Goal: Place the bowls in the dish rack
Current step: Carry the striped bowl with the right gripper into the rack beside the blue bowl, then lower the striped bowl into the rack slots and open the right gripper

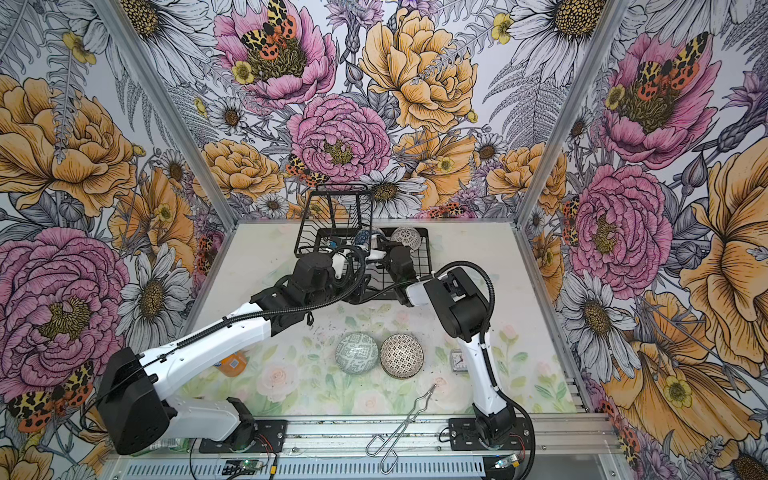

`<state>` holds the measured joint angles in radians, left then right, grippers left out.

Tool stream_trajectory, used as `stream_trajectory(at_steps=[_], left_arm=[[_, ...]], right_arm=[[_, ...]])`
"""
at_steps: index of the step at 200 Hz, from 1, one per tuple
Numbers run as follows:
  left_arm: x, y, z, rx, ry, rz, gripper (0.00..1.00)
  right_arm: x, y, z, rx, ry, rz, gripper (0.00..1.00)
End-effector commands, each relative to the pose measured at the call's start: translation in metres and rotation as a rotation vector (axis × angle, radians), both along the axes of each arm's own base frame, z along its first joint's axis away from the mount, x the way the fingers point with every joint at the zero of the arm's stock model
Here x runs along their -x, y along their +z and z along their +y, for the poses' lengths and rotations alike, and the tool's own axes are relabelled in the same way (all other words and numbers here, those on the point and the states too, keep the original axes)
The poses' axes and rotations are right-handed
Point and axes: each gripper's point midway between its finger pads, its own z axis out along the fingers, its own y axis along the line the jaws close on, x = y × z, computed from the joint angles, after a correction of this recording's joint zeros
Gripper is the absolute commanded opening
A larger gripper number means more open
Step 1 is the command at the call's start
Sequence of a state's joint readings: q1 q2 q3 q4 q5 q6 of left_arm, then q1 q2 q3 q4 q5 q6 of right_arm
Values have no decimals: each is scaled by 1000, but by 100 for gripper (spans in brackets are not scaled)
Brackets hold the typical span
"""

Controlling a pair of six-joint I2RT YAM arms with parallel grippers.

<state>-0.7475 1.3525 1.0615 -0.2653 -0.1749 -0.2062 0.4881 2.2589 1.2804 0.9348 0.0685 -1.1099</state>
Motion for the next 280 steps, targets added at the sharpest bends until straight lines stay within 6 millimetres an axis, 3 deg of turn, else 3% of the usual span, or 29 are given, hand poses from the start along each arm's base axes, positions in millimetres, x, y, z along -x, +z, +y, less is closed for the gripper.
stream_trajectory(at_steps=[1,154,239,280], left_arm=[[-4,14,-3,22,17,-29,99],[0,17,-1,23,12,-37,99],[0,17,3,10,35,-45,99],[1,15,4,1,39,-43,99]], right_arm=[[-3,10,11,-54,17,-33,0],[6,-24,18,-53,18,102,0],[4,-16,13,-56,-8,95,14],[2,-9,11,-61,-18,81,16]])
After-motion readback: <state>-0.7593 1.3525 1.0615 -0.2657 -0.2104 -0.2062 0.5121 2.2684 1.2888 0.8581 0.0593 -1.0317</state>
